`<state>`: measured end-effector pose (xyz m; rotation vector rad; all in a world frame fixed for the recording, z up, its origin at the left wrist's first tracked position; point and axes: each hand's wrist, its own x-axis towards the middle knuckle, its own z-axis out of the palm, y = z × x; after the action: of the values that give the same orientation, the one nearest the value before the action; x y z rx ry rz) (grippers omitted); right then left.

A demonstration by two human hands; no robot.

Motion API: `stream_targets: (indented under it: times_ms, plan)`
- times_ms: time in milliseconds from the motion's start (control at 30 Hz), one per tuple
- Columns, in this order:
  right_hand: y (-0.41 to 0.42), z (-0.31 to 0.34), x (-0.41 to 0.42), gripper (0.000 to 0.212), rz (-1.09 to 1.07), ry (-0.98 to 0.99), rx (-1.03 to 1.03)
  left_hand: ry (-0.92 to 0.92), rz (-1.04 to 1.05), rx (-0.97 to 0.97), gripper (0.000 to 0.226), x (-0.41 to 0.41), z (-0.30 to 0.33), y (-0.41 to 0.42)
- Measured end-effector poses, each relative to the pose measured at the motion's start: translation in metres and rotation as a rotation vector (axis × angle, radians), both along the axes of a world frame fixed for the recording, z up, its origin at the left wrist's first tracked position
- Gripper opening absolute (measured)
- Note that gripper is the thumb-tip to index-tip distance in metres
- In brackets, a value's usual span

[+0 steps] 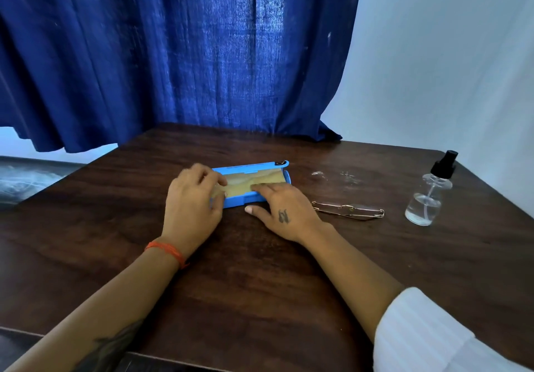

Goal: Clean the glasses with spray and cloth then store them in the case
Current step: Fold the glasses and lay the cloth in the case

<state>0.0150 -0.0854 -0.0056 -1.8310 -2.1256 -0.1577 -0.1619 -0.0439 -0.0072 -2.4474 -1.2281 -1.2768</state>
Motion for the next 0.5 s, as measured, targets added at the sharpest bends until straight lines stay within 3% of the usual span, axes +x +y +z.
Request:
stream_targets:
  times_ms: [100,200,300,400,500]
  plan:
    - [0.000,-0.002,0.003,0.056,0.011,-0.012,-0.033,0.256,-0.024,0.050,0.027,0.004,-0.005,-0.004]
    - [-0.001,-0.002,0.005,0.056,0.037,-0.021,-0.051,0.390,-0.019,-0.088,0.040,0.004,-0.010,-0.007]
    - [-0.004,0.001,0.006,0.052,0.071,-0.020,-0.025,0.357,-0.072,-0.046,0.039,0.000,-0.006,-0.010]
    - [-0.011,0.006,0.002,0.050,0.085,-0.021,0.094,0.208,-0.129,0.095,0.033,-0.003,0.003,-0.013]
    - [-0.023,0.004,-0.010,0.054,0.128,-0.018,0.065,0.132,-0.050,0.154,0.034,-0.002,0.008,-0.008]
